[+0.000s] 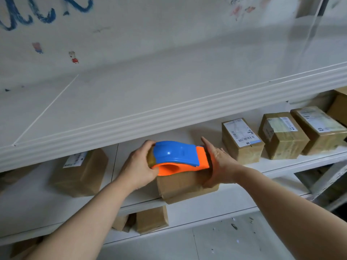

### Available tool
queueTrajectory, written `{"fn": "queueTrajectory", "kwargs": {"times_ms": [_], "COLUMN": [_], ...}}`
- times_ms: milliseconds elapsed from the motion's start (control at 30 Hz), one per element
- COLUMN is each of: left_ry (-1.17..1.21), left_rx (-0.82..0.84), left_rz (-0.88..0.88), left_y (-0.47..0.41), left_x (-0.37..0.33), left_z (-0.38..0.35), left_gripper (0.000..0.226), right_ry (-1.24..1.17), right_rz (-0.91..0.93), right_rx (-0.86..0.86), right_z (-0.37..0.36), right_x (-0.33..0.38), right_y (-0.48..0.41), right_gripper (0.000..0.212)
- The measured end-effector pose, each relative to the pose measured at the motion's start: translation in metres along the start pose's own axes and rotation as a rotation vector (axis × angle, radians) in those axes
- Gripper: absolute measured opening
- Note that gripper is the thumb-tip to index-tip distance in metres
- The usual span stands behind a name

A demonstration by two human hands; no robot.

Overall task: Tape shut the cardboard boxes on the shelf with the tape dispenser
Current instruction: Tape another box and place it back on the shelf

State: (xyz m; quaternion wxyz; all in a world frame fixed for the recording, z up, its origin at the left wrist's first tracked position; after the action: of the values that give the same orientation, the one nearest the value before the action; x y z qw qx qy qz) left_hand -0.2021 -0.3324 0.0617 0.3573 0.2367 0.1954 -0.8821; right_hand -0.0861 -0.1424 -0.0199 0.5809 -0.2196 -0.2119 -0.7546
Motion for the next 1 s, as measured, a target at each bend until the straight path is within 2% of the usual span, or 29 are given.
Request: {"fn": "queueTrajectory", "kwargs": {"times_ms": [333,567,733,1000], "left_ry": [0.069,0.096,0.085,0.105], "left_rx": [-0.184,-0.218,-0.21,-0.146], "left_rz": [0.34,0.377,0.315,0.3], "left_y": [0.041,0.039,0.043,0.039], "left_x": [0.119,0.151,0.147,0.153], "left_z": [0.074,0.08,0.074,0.039], "left_gripper": [0.05,0.06,0.047,0.037], "right_ry": [0.071,0.109,0.132,0.18], "right_rz": [-0.046,-0.069,-0.075,-0.134], "right_rx": [0.05,0.066,0.081,0.153], "right_z": [-0.001,0.001,0.0,-0.007], "right_x": [-0.002,-0.002,0.003,0.004], "right_y": [-0.01,-0.013,-0.014,-0.011], "right_gripper": [0.141,0.137,0.137,0.137]}}
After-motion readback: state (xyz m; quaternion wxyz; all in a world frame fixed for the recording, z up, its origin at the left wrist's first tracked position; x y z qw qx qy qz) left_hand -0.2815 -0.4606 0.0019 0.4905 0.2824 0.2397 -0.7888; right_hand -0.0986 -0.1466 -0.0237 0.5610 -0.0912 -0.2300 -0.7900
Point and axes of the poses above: each hand's wrist, its own y-axis away from the middle knuckle, its own z-axis out of the back of the hand, x = y × z, the point moved 8 cm from there along -y, towards the middle knuckle, and after that the axes turned 3 degrees about z, right-handed, at the moved point
